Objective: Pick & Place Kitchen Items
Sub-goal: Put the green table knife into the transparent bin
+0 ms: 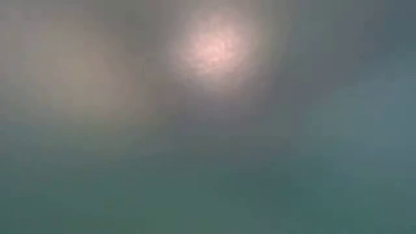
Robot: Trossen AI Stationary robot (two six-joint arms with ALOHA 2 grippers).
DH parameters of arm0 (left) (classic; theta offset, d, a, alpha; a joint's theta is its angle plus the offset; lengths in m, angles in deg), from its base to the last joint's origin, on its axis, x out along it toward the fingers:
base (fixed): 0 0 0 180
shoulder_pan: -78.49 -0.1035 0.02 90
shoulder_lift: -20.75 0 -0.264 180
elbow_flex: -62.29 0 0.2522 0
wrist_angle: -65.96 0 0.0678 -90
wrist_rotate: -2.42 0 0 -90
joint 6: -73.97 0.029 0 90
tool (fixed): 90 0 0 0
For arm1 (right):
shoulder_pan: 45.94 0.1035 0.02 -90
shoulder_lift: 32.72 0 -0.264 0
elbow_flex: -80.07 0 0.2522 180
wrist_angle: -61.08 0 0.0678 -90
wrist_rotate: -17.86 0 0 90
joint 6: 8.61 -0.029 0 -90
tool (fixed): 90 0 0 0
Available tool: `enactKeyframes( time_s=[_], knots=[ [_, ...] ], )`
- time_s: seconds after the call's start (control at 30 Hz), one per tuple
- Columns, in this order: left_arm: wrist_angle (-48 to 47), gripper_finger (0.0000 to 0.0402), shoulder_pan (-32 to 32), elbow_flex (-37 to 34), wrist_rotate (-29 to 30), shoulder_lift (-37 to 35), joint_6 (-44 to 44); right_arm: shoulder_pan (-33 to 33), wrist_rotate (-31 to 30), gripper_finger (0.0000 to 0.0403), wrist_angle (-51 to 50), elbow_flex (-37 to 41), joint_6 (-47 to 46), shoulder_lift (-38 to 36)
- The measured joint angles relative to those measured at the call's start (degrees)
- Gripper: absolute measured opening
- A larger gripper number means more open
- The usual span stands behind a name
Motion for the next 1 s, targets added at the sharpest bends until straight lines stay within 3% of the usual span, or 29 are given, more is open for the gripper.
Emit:
enactKeyframes(
  time_s=[0.07,0.27,0.33,0.53,0.6,0.73,0.83,1.0],
  knots=[
    [0.9,0.0168,0.0,0.0,0.6,0.1,0.7,-2.3,4.3,0.0142,2.3,0.0,2.9,0.0],
    [2.1,0.0168,0.0,0.0,-0.9,0.3,7.2,-7.7,5.9,0.0143,9.1,0.0,7.5,0.0],
    [2.1,0.0168,0.0,0.0,-1.7,0.3,9.0,-9.7,8.9,0.0143,13.4,0.5,10.5,-0.1],
    [-0.6,0.0168,-0.4,0.0,-4.9,0.3,10.4,-19.0,30.7,0.0143,26.9,4.9,14.7,-0.1],
    [-1.8,0.0168,-0.8,0.0,-7.5,0.4,11.4,-22.0,34.6,0.0143,27.2,5.8,13.5,-0.1],
    [-0.5,0.0168,-2.1,-0.3,-9.9,3.3,14.0,-25.8,33.4,0.0143,27.1,7.0,12.4,-0.1],
    [5.4,0.0168,-3.6,-0.3,-12.6,7.7,14.4,-27.4,33.4,0.0143,26.6,8.1,12.8,-0.1],
    [13.5,0.0168,-4.3,-0.3,-12.4,13.7,13.5,-27.6,33.9,0.0143,27.0,8.9,14.1,-0.1]
  ],
)
